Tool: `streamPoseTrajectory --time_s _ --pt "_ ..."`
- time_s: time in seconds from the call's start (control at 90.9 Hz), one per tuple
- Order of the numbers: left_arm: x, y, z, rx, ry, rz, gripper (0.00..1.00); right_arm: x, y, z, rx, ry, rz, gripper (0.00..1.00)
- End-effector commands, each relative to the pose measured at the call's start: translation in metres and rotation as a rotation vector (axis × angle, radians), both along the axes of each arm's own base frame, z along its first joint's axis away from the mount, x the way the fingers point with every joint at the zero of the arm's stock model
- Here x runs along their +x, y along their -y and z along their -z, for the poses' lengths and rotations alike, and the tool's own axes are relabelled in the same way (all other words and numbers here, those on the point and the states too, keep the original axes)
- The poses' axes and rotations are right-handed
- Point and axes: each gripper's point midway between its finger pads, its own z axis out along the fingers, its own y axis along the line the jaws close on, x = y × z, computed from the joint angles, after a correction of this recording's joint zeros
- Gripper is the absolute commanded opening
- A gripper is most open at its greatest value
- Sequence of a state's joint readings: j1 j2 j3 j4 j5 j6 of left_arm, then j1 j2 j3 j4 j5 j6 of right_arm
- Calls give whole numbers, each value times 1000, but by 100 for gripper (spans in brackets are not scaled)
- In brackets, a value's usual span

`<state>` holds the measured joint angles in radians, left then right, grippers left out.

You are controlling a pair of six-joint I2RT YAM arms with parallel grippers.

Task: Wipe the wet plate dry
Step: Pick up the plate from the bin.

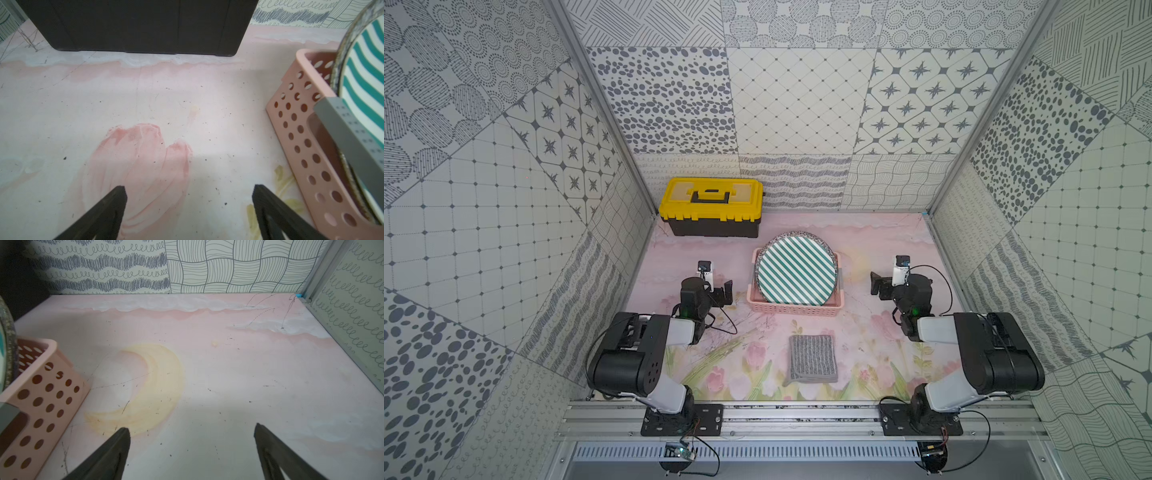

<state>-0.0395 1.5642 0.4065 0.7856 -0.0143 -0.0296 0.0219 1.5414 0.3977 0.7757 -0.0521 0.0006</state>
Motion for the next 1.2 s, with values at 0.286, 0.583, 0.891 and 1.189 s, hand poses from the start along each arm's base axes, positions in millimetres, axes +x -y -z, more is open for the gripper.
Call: streamPoseTrajectory --time_s 0.286,0.583,0.891,1.189 --pt "7 1 -12 -25 52 5 100 9 0 -15 14 58 0 97" --pt "7 1 -13 -25 53 4 100 9 0 -15 15 57 -1 97" --pt "4 15 -43 -32 -60 93 100 5 0 -36 -14 82 42 97" --pt "-58 66 -127 -160 -231 401 100 -31 5 -98 487 -66 287 97"
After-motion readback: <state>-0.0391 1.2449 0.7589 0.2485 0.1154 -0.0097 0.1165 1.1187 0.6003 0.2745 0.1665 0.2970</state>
